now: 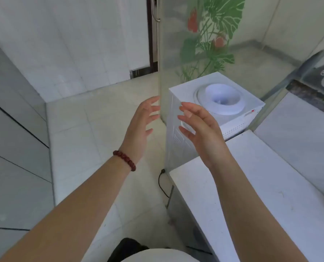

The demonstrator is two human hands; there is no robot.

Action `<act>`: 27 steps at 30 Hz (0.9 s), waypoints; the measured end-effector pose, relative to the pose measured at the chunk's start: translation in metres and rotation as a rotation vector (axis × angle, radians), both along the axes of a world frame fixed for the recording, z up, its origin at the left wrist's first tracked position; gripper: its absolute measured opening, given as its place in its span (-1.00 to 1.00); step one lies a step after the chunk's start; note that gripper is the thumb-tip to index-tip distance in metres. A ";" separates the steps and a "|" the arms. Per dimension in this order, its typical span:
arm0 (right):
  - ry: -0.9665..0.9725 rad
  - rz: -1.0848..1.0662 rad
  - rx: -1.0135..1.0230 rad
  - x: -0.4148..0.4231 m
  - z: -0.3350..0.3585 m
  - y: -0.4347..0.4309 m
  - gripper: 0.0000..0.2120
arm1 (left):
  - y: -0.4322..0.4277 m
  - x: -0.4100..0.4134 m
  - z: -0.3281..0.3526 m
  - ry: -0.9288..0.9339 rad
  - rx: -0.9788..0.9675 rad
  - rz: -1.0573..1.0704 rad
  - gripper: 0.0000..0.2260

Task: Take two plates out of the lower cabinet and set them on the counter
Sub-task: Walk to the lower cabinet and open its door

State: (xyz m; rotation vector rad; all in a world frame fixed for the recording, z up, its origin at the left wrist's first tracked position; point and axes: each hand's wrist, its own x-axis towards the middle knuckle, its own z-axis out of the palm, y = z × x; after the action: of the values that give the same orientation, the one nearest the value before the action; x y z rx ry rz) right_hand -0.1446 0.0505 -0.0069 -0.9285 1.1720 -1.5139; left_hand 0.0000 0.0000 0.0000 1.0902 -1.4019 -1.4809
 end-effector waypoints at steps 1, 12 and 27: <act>-0.003 0.006 0.008 0.004 -0.002 -0.006 -0.82 | -0.003 0.003 0.000 0.010 -0.006 0.001 -0.60; 0.037 0.074 0.055 0.055 -0.019 -0.121 -0.79 | -0.112 0.046 -0.018 -0.001 -0.013 0.009 -0.65; -0.048 0.119 0.060 0.112 -0.018 -0.306 -0.81 | -0.292 0.108 -0.025 -0.012 -0.016 0.080 -0.59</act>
State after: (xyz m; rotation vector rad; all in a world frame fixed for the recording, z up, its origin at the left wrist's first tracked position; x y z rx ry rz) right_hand -0.0323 -0.2558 -0.0248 -0.9008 1.1023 -1.3908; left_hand 0.1084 -0.2917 -0.0247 1.1347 -1.3604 -1.4059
